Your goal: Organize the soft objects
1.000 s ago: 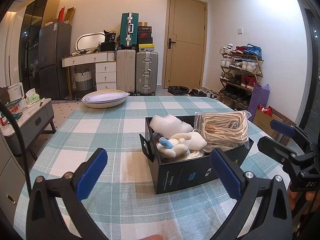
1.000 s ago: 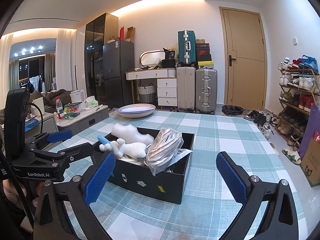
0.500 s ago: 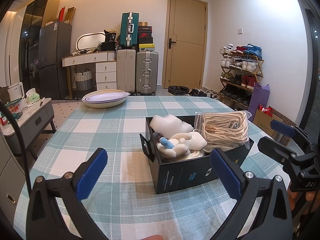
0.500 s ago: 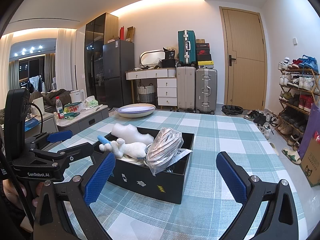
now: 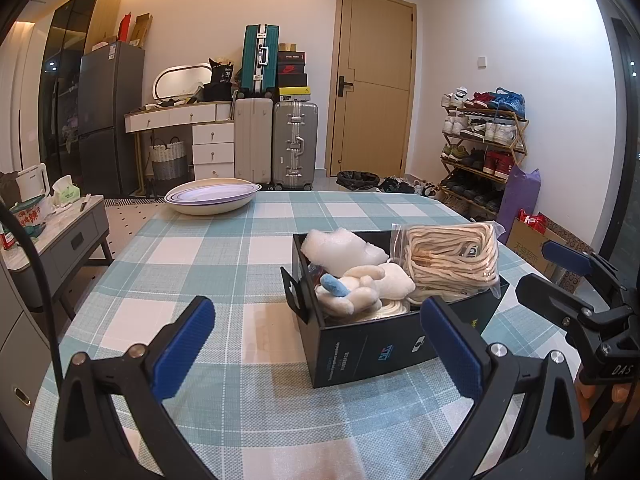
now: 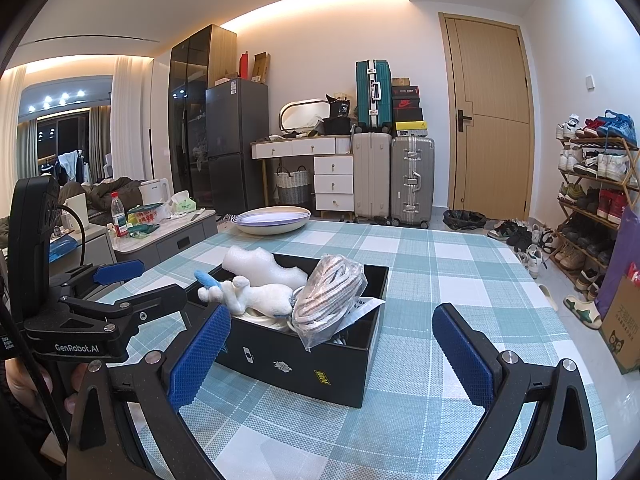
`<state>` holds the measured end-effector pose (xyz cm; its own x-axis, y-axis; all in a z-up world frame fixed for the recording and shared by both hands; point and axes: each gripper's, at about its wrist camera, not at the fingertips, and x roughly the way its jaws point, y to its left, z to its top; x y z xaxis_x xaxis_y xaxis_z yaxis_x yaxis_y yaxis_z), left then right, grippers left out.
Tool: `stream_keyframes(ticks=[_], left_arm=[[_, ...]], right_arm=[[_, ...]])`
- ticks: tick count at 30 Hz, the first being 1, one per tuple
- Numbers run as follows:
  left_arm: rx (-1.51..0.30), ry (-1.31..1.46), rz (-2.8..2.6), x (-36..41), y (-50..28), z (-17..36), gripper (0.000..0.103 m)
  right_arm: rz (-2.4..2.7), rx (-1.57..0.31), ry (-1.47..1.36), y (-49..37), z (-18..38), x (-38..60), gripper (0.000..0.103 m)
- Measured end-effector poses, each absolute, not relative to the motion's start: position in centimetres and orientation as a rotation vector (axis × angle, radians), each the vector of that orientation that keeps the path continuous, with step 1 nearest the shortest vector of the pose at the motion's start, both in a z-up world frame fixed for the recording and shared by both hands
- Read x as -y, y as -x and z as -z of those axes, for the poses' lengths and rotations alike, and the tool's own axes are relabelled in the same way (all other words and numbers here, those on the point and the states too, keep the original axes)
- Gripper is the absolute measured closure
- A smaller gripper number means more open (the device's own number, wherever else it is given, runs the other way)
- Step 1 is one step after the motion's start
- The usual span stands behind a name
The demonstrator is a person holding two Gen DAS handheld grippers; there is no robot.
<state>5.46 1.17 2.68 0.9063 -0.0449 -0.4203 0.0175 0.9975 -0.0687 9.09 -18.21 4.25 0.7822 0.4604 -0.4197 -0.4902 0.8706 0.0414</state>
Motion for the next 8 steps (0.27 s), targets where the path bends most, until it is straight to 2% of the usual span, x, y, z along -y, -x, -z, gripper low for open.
stream_keyframes(ticks=[8], left_arm=[[-0.427, 0.053, 0.046, -1.22, -5.24, -2.52, 0.000]], right_arm=[[-0.515, -0.433, 0.073, -9.10, -4.29, 18.27, 0.000]])
